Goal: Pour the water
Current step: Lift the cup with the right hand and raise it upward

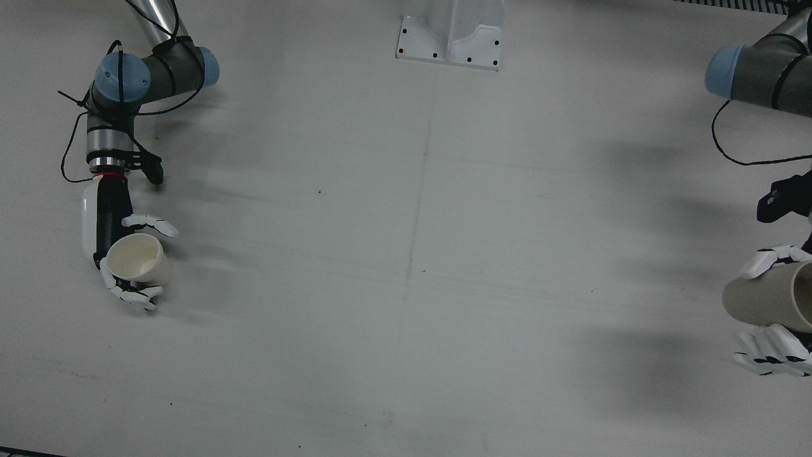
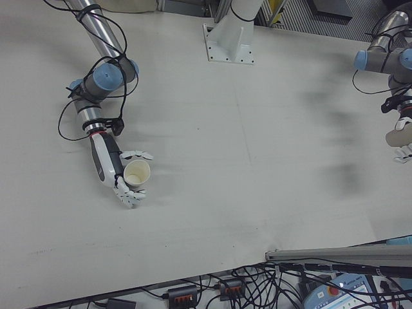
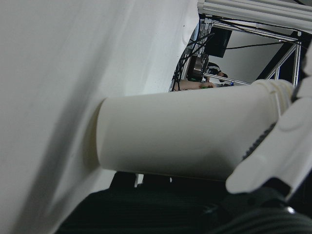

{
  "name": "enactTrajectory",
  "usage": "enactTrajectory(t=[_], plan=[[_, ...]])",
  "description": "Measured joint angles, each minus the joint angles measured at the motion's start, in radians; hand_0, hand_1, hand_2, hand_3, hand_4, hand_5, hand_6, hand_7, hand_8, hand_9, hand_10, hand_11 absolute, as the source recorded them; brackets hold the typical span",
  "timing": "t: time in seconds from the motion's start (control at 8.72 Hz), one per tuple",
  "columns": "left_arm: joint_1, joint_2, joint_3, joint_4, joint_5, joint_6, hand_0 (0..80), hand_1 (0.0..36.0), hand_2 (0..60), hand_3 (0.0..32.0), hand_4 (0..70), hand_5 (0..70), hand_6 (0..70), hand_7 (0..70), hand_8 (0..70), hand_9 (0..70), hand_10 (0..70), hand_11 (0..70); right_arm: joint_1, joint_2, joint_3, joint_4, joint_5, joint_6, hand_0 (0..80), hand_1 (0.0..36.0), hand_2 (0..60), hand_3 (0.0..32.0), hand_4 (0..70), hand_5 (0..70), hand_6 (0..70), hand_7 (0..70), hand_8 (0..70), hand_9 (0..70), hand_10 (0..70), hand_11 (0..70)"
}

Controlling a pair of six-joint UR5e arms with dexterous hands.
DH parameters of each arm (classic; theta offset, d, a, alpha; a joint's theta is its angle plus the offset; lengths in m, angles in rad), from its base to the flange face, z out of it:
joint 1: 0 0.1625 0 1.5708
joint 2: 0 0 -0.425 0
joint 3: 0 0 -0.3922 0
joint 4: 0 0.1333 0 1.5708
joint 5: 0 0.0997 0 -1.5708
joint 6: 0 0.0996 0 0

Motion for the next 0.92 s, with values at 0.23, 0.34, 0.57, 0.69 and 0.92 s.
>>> enactTrajectory(t=[0.23, 0.34, 0.57, 0.69, 0.92], plan=[[0.0, 0.013, -0.001, -0.007, -0.001, -0.001, 45.8, 20.1, 60.0, 0.0, 33.8, 60.5, 40.8, 55.7, 43.6, 43.1, 24.7, 36.1, 0.0, 0.0, 0.019, -0.023, 0.001, 0.003, 26.3, 0.0, 1.3, 0.0, 1.6, 46.8, 47.5, 70.0, 47.3, 51.2, 34.8, 48.8], [0.0, 0.021, -0.002, -0.011, -0.003, -0.002, 45.8, 20.3, 60.0, 0.0, 33.9, 61.6, 41.2, 56.1, 43.5, 43.0, 24.9, 36.4, 0.0, 0.0, 0.036, -0.032, 0.007, 0.005, 26.0, 0.0, 1.7, 0.0, 1.6, 47.6, 47.4, 70.0, 47.6, 52.0, 35.1, 49.1], [0.0, 0.043, -0.013, -0.02, -0.004, -0.005, 46.4, 21.2, 60.0, 0.0, 35.0, 64.9, 42.4, 57.4, 43.7, 43.2, 24.8, 36.4, 0.019, -0.001, 0.119, -0.069, 0.033, 0.006, 25.8, 0.0, 2.5, 0.0, 1.8, 48.4, 46.7, 70.0, 46.9, 51.4, 35.0, 49.0], [0.0, 0.051, -0.021, -0.023, -0.002, -0.006, 46.7, 21.8, 60.0, 0.0, 35.8, 67.8, 43.2, 58.4, 44.1, 43.7, 25.0, 36.7, 0.047, 0.001, 0.189, -0.114, 0.04, 0.004, 27.3, 0.0, 2.6, 0.0, 2.3, 49.6, 47.0, 70.0, 46.7, 51.2, 34.9, 48.9], [0.005, 0.05, -0.044, -0.025, 0.004, -0.007, 47.4, 22.8, 60.0, 0.0, 36.8, 69.4, 44.3, 59.3, 44.4, 44.0, 25.3, 37.2, 0.138, 0.006, 0.32, -0.185, 0.041, -0.009, 30.7, 0.0, 2.8, 0.0, 2.3, 50.8, 46.5, 70.0, 45.4, 49.8, 37.1, 51.8]])
